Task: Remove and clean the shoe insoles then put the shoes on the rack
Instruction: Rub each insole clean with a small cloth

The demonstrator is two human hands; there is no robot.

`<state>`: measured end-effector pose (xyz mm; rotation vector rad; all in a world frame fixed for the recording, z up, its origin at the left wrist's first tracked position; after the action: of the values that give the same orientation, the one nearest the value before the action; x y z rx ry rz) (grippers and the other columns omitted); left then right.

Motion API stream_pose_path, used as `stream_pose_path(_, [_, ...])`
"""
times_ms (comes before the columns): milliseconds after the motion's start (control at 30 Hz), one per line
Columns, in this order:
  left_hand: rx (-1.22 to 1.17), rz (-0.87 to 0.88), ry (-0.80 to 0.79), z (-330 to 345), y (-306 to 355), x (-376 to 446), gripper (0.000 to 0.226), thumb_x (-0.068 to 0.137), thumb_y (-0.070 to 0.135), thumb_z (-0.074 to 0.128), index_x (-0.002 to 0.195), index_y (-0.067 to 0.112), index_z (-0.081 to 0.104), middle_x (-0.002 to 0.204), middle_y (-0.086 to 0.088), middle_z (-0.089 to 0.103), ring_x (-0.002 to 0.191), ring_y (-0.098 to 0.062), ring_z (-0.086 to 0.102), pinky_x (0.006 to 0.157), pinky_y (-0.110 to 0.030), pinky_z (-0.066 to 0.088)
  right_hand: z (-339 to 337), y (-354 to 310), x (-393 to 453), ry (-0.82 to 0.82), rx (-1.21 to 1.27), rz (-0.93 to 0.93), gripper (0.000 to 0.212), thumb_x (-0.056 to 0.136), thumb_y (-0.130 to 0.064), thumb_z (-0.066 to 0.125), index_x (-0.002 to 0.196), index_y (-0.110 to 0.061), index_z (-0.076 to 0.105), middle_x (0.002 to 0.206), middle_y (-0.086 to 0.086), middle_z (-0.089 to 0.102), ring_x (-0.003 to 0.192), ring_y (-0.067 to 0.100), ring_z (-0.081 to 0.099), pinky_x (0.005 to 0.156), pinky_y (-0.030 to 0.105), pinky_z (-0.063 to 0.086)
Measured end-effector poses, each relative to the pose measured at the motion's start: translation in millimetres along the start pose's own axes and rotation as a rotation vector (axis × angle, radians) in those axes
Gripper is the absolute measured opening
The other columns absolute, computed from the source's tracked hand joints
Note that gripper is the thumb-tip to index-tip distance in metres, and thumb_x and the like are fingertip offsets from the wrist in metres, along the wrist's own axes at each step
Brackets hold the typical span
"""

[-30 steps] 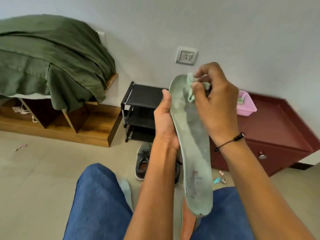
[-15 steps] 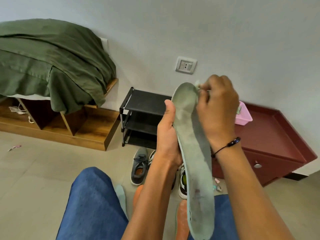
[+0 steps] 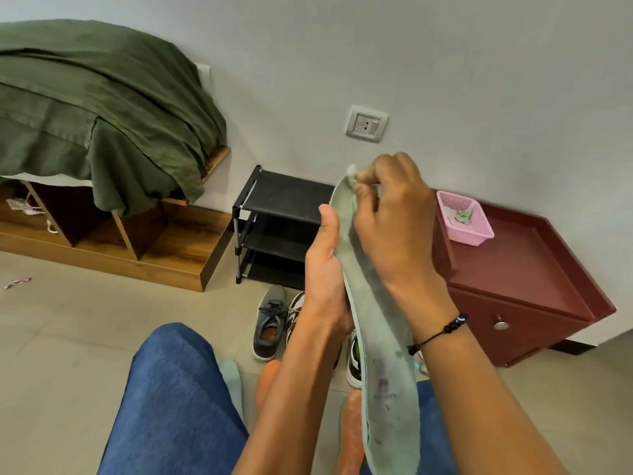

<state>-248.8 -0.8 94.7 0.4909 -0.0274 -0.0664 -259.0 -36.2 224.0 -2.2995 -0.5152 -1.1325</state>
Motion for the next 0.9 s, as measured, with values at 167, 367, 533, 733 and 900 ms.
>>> stream_pose_path(167, [0.004, -0.018, -0.055, 7, 6, -3, 0.078, 0.098, 0.050, 0.016, 0.071, 0.011, 0.078, 0.074, -0.007, 0.073, 0.065, -0.017, 0.070, 0.057, -0.027, 0.058, -26, 48, 7, 0.091, 0.091, 0.199, 0.004, 0.078, -0.004, 0.058, 0.074, -0.003, 0.058, 0.080, 0.004, 0.055, 0.068, 0.027, 0.058, 0.063, 0.022, 0.038])
stream_pose_path(367, [-0.096, 0.033, -0.016, -4, 8, 1, 0.067, 0.098, 0.051, 0.023, 0.094, 0.007, 0.072, 0.100, -0.015, 0.069, 0.099, -0.027, 0.066, 0.091, -0.038, 0.053, 3, -21, -19, -0.134, 0.230, 0.045, 0.004, 0.077, -0.009, 0.060, 0.075, -0.006, 0.062, 0.078, 0.005, 0.058, 0.074, 0.016, 0.054, 0.071, 0.024, 0.046])
stream_pose_path(533, [-0.005, 0.058, -0.073, 5, 10, 0, 0.073, 0.088, 0.058, 0.036, 0.135, 0.002, 0.044, 0.142, -0.030, 0.037, 0.135, -0.048, 0.029, 0.112, -0.065, 0.009, 12, -27, -22, -0.101, 0.196, -0.010, 0.007, 0.080, -0.006, 0.062, 0.073, -0.004, 0.061, 0.077, 0.008, 0.058, 0.072, 0.022, 0.056, 0.066, 0.035, 0.047])
stream_pose_path(733, [0.142, 0.059, 0.129, -11, 11, -4, 0.059, 0.096, 0.050, 0.022, 0.096, 0.009, 0.063, 0.079, -0.007, 0.071, 0.076, -0.015, 0.069, 0.071, -0.023, 0.055, -1, -25, -14, -0.014, -0.139, -0.134, 0.006, 0.080, -0.001, 0.059, 0.075, -0.003, 0.057, 0.075, 0.013, 0.055, 0.052, 0.025, 0.051, 0.045, 0.022, 0.027])
stream_pose_path(900, [0.215, 0.064, 0.121, -4, 13, -7, 0.068, 0.100, 0.044, 0.021, 0.069, 0.010, 0.071, 0.062, -0.003, 0.069, 0.055, -0.011, 0.067, 0.048, -0.019, 0.052, -20, 32, 4, 0.056, -0.193, 0.074, 0.003, 0.079, -0.001, 0.058, 0.077, -0.001, 0.060, 0.080, 0.016, 0.058, 0.060, 0.029, 0.054, 0.052, 0.025, 0.028])
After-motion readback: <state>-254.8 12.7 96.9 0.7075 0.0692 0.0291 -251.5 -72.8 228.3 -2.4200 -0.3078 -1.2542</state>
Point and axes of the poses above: each hand's wrist, its own x-axis towards the middle knuckle, its own z-axis out of the palm, y = z × x, the point moved 10 cm from there along x, towards the middle knuckle
